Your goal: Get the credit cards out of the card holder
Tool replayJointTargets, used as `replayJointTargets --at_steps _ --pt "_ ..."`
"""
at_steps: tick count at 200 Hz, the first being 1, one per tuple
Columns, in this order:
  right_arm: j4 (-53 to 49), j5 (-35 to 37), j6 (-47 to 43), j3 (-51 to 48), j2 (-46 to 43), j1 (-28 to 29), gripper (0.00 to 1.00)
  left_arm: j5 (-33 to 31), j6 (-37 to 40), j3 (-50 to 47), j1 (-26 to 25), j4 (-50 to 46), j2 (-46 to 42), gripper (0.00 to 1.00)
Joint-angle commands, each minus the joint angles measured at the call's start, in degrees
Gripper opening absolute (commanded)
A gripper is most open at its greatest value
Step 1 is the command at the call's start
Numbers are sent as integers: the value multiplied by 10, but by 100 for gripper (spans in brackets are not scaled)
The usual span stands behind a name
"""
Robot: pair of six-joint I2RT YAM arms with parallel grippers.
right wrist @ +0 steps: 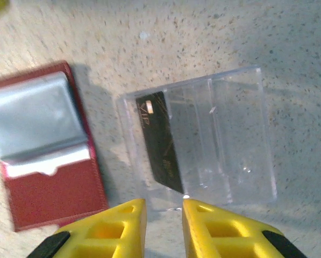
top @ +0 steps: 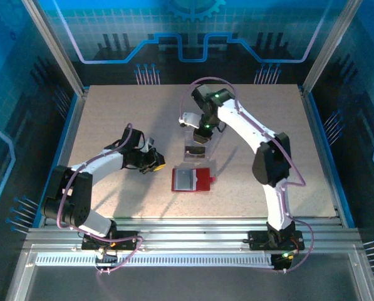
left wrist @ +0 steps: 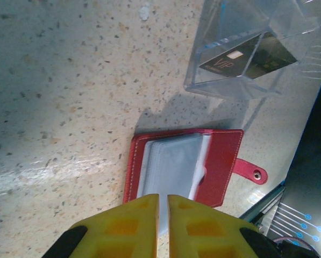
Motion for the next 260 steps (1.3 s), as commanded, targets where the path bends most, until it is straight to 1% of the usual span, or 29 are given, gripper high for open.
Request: replayJointTargets --at_steps 1,32,51,65,77,96,126,138,158,204,260 --pt "94 -49 156 -92 -66 14 23 33 -6 -4 -10 27 16 11" --pt "227 -79 329 -269 -165 39 22 34 -12 2 -38 40 40 10" --pt "279 -83 451 -336 -196 49 16 35 -19 5 -50 49 57 8" --pt "298 -109 531 -366 -199 58 11 37 -22 5 -54 56 69 5" --pt "311 -127 587 -386 -197 68 11 41 -27 6 -58 61 77 2" --pt "339 -146 660 -417 -189 81 8 38 -27 3 -63 55 87 0" --pt "448 -191 747 -476 -175 95 8 33 -28 -12 -64 57 95 0" --pt "486 -202 770 -492 -165 99 9 32 -26 -16 -65 57 101 0" --pt "519 -205 791 -500 -149 105 9 31 -18 -20 -64 50 112 0" --pt "511 -197 799 -481 -111 118 9 24 1 -23 -64 35 121 0" --pt "503 -182 803 -479 -90 125 11 22 12 -23 -64 27 137 0"
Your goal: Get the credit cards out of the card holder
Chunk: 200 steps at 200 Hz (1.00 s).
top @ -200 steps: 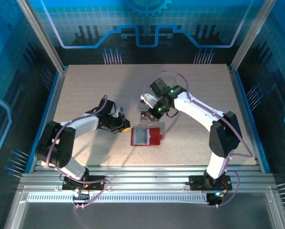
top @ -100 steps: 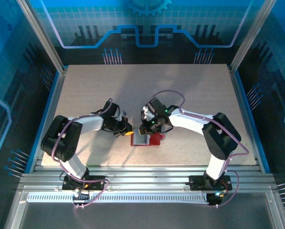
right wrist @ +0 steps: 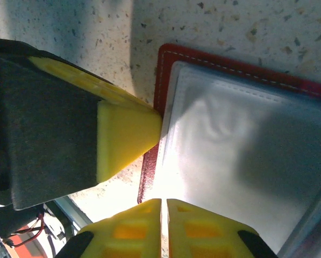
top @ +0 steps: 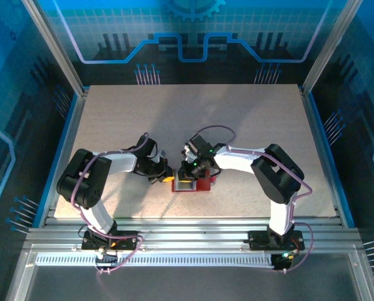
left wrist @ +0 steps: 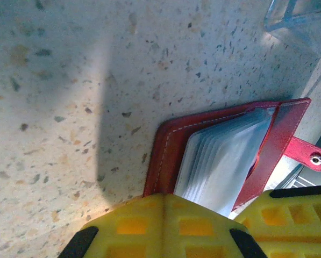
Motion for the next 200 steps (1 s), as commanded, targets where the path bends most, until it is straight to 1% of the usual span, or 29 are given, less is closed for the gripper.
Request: replayJointTargets --at_steps 1,27,50,159,200 --pt "3 5 11 14 17 13 11 -3 21 -7 -2 -25 19 0" --pt "-11 17 11 20 25 20 13 -5 26 -4 -2 -31 20 0" --pt "-45 46 2 29 26 26 16 -8 29 -4 -1 -36 19 0" --pt "-181 154 -28 55 -3 39 39 -10 33 -6 0 -39 23 0" --pt "-230 201 -43 74 -2 43 43 -10 37 -3 2 -43 23 0"
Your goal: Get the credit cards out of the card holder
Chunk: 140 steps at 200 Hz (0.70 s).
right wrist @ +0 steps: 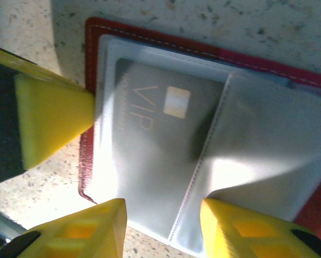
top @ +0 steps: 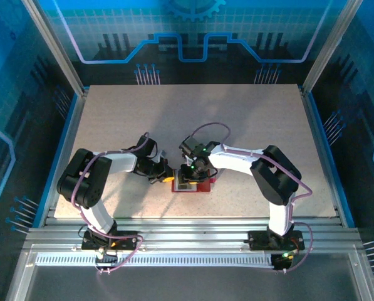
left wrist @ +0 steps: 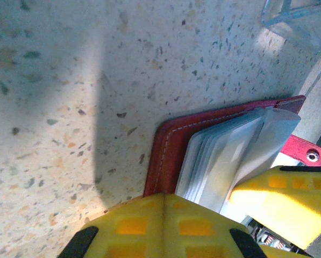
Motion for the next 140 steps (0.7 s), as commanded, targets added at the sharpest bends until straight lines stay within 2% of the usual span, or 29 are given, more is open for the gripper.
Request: replayJointTargets --at_steps 1,57,140 --pt "-72 59 -16 14 -5 9 43 -12 20 -4 2 -42 20 0" --pt "-124 111 -29 38 -8 14 50 -12 25 1 7 -49 19 0" --pt "-164 158 -46 48 -30 4 51 -13 34 40 9 -85 -3 0"
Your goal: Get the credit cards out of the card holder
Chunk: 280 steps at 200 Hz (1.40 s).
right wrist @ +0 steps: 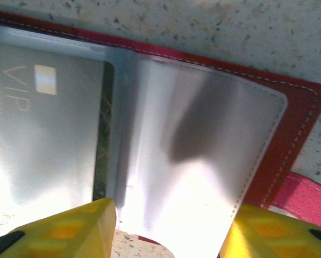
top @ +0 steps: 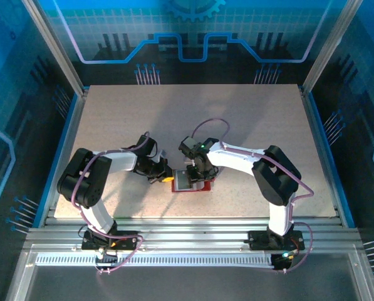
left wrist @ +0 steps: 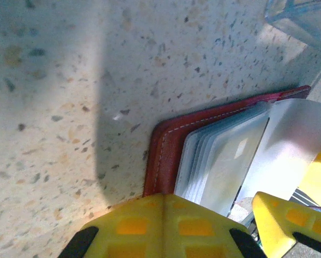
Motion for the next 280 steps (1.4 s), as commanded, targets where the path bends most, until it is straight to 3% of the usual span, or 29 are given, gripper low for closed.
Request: replayJointTargets --at_steps 1,51,137,173,215,241,280 --pt "-28 23 -9 9 -28 -2 51 -12 21 27 5 -57 -4 0" --pt "-29 20 -20 -5 -50 -17 49 -12 19 62 3 -86 -39 0" --pt "-26 29 -41 -35 -94 -40 40 -2 -27 75 -44 -43 -36 0" --pt "93 -122 -35 -92 -140 -64 36 13 -43 69 -58 -10 -31 0" --pt "279 -328 47 -176 -143 -107 20 20 -48 50 -69 -3 -28 0" --pt "355 -373 85 -204 -124 -114 13 19 -43 39 -70 -11 -21 0" --pt "386 -388 94 -207 -85 -118 6 32 -32 29 -70 -11 -8 0"
